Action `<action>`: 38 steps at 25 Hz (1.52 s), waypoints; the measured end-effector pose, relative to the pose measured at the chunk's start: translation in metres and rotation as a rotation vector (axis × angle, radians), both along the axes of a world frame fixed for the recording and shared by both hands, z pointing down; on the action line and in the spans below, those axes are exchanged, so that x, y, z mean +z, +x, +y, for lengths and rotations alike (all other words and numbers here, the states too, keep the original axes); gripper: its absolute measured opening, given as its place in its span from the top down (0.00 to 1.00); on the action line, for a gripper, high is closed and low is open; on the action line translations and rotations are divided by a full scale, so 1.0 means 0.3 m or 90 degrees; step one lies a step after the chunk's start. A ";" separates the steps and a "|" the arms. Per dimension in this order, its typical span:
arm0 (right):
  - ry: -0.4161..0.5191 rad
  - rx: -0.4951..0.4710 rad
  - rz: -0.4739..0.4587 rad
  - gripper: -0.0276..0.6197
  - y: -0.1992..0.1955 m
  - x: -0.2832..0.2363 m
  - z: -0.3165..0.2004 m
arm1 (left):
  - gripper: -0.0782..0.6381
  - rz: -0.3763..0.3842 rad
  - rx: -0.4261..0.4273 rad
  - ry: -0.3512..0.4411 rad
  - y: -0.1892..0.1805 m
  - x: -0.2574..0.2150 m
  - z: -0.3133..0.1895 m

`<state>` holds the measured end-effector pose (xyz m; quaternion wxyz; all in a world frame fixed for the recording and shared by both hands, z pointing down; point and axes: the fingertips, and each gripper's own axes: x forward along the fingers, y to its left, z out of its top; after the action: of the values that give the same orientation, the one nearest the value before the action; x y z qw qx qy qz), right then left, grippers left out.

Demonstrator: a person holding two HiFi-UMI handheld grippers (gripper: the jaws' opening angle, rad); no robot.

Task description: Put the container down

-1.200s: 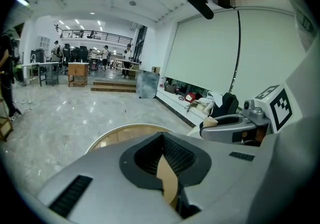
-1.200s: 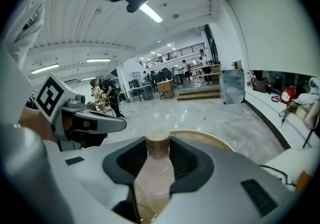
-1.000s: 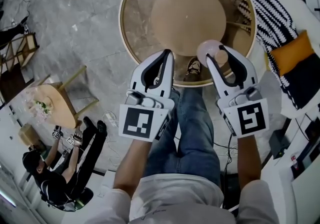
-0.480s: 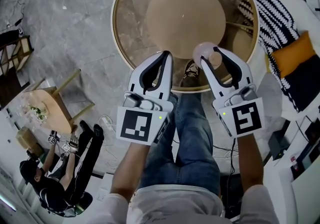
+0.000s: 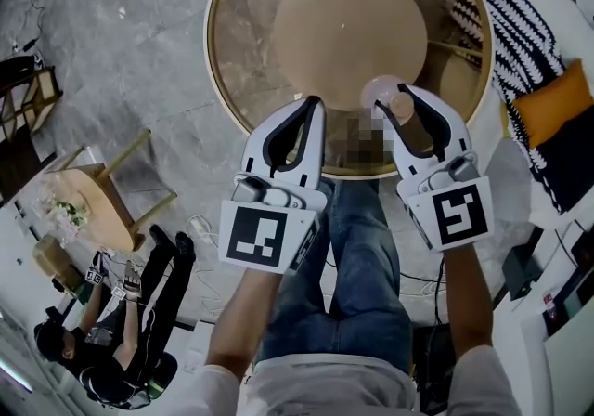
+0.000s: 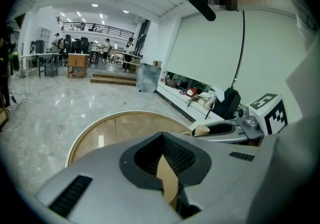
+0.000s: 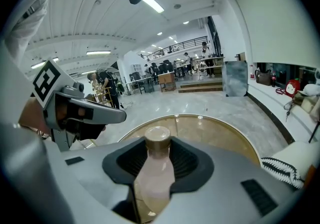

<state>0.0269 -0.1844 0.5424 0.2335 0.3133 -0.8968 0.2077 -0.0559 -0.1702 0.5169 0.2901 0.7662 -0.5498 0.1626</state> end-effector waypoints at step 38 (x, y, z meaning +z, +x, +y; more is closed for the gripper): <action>0.040 -0.036 0.022 0.73 -0.110 0.283 -0.121 | 0.87 0.004 0.006 -0.052 -0.032 0.231 -0.055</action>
<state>-0.0061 -0.2209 0.6272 0.2450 0.2985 -0.9072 0.1670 -0.0656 -0.1869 0.5861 0.3220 0.7571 -0.5379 0.1840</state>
